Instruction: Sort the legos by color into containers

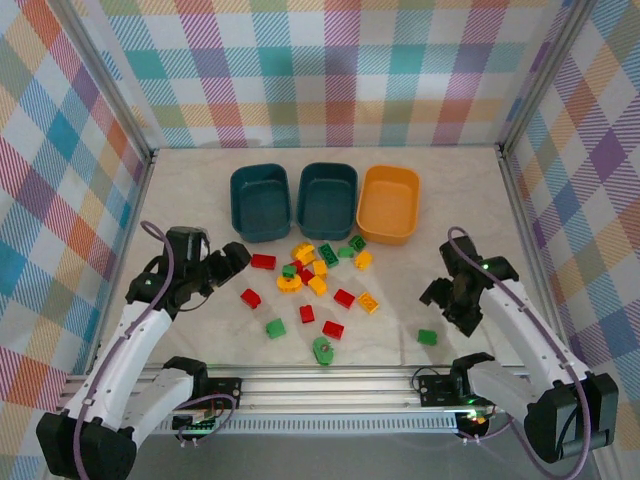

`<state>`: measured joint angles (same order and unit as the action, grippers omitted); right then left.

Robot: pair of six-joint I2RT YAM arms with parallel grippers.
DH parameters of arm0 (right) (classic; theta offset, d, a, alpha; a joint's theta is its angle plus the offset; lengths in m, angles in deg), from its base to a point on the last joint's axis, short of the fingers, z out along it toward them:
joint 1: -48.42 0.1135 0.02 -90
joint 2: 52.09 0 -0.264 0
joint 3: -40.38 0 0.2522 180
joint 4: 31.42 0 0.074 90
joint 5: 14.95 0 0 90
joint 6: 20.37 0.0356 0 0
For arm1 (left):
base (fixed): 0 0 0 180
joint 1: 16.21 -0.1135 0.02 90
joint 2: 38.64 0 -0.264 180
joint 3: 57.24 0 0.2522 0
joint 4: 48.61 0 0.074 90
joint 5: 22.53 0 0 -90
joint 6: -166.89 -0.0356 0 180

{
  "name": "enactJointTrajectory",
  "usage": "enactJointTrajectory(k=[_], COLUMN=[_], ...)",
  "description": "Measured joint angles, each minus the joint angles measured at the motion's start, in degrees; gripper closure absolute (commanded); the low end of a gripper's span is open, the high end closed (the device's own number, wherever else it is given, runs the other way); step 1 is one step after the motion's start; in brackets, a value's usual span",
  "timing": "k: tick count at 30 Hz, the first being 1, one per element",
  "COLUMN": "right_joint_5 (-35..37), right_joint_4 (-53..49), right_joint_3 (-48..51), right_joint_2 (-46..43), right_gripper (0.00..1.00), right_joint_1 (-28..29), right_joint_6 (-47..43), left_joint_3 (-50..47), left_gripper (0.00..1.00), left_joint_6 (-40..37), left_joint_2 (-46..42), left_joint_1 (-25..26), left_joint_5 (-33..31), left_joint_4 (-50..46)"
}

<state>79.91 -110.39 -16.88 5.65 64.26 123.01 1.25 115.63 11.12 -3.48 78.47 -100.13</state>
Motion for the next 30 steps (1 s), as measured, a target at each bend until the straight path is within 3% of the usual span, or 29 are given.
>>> enactJointTrajectory(k=[14,23,30], right_joint_5=[-2.23,-0.42,-1.18], right_joint_4=[9.11,8.83,10.58], right_joint_3=[4.94,4.72,4.66], right_joint_2=[15.15,16.57,20.09], right_gripper=[0.12,0.08,0.17], right_joint_1=[11.58,12.37,12.37], right_joint_6=[2.14,3.69,4.2], left_joint_3=[0.0,0.0,0.02], left_gripper=[0.14,0.14,0.14], left_joint_6=[0.02,0.07,0.9], left_joint_2=[0.87,2.32,2.32], left_joint_1=[2.27,3.21,4.02], left_joint_5=[2.16,2.89,2.89], left_joint_4=[0.55,0.83,0.81])
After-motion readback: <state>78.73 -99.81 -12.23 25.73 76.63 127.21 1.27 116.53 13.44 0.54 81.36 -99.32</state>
